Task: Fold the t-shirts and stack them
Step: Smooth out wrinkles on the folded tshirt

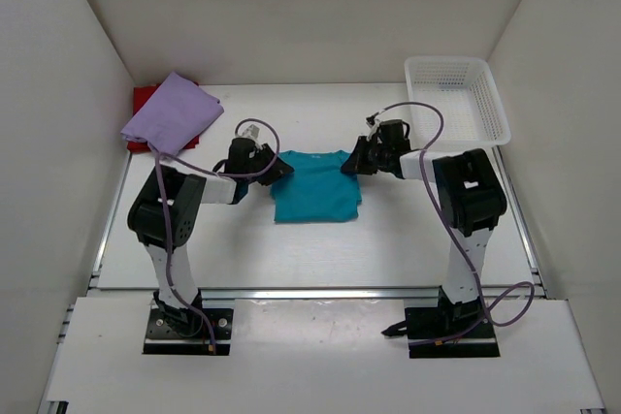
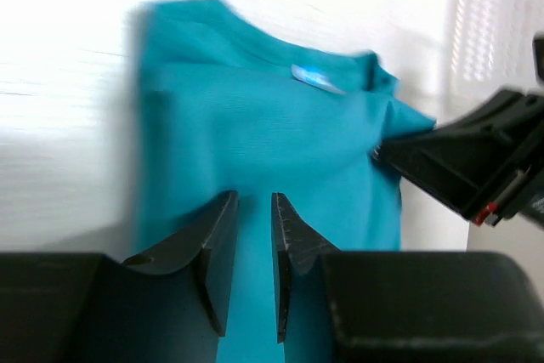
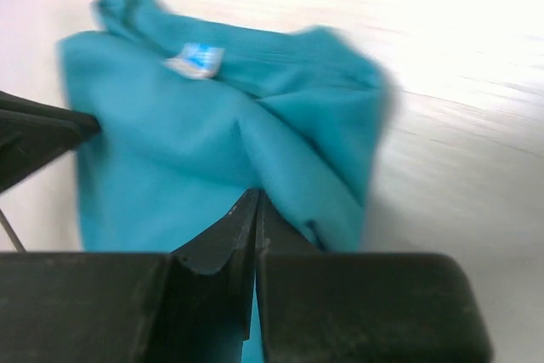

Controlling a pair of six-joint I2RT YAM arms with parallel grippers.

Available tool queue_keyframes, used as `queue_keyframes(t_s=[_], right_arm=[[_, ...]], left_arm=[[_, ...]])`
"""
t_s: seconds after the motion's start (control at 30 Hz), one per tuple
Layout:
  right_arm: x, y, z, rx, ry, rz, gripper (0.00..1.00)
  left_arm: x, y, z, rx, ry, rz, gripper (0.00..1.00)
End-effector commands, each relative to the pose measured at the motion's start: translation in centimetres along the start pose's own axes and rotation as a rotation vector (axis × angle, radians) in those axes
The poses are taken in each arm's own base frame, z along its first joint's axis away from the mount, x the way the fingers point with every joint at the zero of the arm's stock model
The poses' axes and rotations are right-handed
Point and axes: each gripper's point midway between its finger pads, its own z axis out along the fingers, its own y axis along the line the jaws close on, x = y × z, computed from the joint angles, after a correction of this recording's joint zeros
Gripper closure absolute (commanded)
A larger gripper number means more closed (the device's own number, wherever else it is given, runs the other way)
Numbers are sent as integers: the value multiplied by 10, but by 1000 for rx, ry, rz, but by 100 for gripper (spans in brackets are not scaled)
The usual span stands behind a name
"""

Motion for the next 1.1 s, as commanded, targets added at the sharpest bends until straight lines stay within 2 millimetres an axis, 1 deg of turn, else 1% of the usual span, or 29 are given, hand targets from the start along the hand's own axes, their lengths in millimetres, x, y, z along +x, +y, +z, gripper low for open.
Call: queue_keyframes(t_s=[0.0,0.07,0.13,0.17,0.2,0.23,0.27,0.3,0.37,0.4,0.47,0.5,0.53,0.57,0.6,0.63,0.7,0.73,0.77,0.83,0.87,0.9,0.93,0.97,1.03,1.07], right_arm=[[-13,-17,1,-13,-26,42,100],[-2,-33,2,-5,-3,85,100],[-3,-32,2,-14,-2,91,100],[3,-37,1,-10,9,100,100],[2,-38,2,-12,13,109,100],[5,-34,2,-32,20,109,100],[0,-32,-1,-43,9,112,100],[0,-30,-1,-49,11,109,100],[-9,-17,-8,-77,0,86,100],[-9,-11,-8,-91,4,78,100],[-21,9,-18,-126,-25,45,97],[-26,19,-24,-141,-36,28,92],[-25,28,-25,-158,-33,20,84],[-28,34,-31,-163,-46,7,79],[-31,45,-37,-180,-57,-18,71],[-31,51,-40,-190,-60,-23,69],[-31,60,-52,-196,-92,-49,55],[-33,70,-56,-214,-105,-64,52],[-28,71,-59,-216,-102,-61,52],[-22,77,-68,-228,-113,-66,50],[-22,78,-71,-231,-120,-66,49],[-16,81,-74,-240,-116,-72,50],[-17,86,-79,-246,-127,-83,50],[-11,83,-78,-238,-118,-78,50],[-5,88,-88,-248,-123,-79,49],[-2,86,-88,-244,-125,-79,50]], left_arm=[[-25,13,3,-1,-57,-74,67],[-30,32,-3,-14,-89,-118,66],[-32,42,-7,-27,-103,-140,66],[-26,45,-7,-31,-92,-146,67],[-27,42,-9,-14,-89,-146,66],[-28,38,-11,7,-93,-151,67],[-26,35,-13,18,-89,-147,66],[-26,32,-15,25,-89,-148,66],[-32,18,-24,65,-103,-127,64],[-34,14,-27,73,-113,-119,63],[-42,9,-41,49,-154,-93,60],[-40,8,-48,41,-154,-67,58],[-40,17,-50,-2,-162,-44,55],[-44,19,-55,-22,-186,-5,50],[-39,28,-59,-66,-180,4,45],[-38,31,-61,-83,-174,46,42],[-17,45,-65,-120,-110,71,29],[-10,51,-66,-132,-92,76,26],[-3,52,-65,-120,-61,82,22],[15,64,-61,-136,19,83,19],[19,64,-58,-135,44,105,18],[28,64,-54,-138,83,109,17],[29,63,-51,-133,94,118,17],[41,66,-47,-122,136,112,17],[44,55,-35,-72,159,120,18],[55,58,-31,-67,200,107,19]])
